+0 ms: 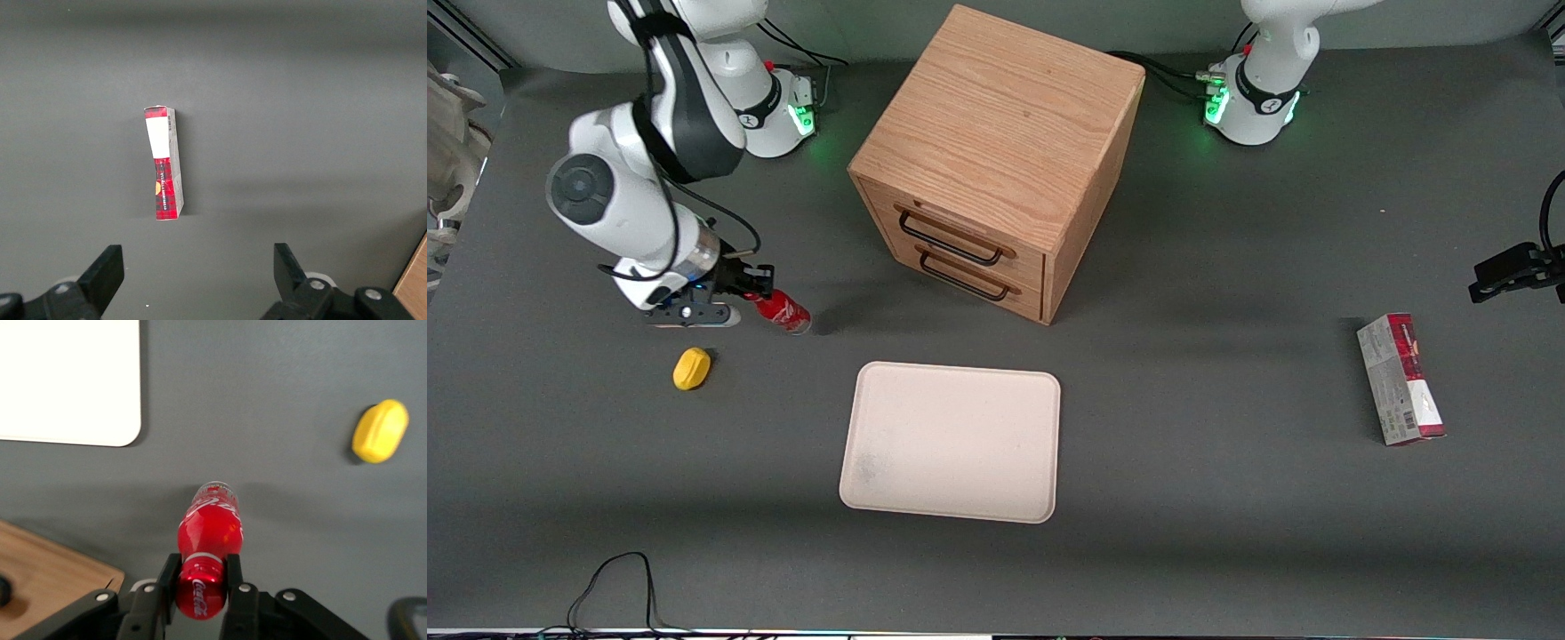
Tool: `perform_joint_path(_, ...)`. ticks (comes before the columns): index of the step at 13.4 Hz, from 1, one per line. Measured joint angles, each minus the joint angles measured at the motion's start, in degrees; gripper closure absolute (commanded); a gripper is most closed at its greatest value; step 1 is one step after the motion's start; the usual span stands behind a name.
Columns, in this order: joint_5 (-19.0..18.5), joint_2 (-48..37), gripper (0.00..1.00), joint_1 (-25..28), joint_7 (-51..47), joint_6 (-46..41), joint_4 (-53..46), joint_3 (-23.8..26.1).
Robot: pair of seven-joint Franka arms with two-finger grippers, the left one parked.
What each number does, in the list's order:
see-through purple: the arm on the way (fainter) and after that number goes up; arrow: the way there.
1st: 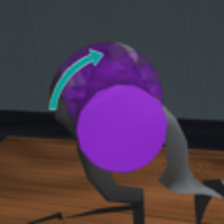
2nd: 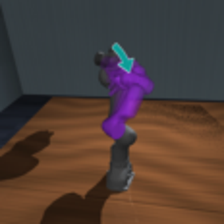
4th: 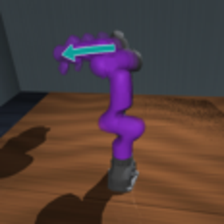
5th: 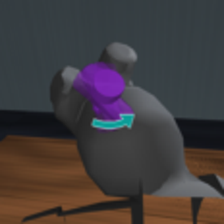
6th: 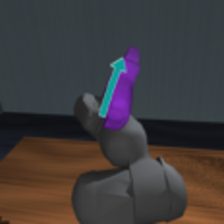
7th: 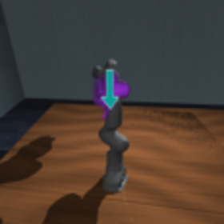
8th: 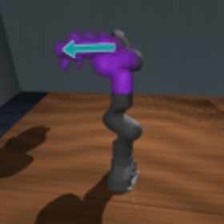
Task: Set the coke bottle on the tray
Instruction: 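Lift the bottle and carry it with the right gripper onto the white tray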
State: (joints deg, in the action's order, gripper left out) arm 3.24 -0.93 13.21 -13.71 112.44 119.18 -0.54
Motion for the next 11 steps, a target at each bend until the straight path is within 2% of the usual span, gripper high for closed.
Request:
perform_joint_path(4, 0.1, 1.3, 1.0, -0.8, -0.1, -16.1, -17.3, -0.3)
perform_joint_path(7, 0.1, 10.1, 1.0, -1.2, -1.5, -29.0, -36.2, -0.3)
perform_joint_path(11, 0.1, 25.6, 1.0, -1.1, -5.2, -31.8, -53.5, 0.3)
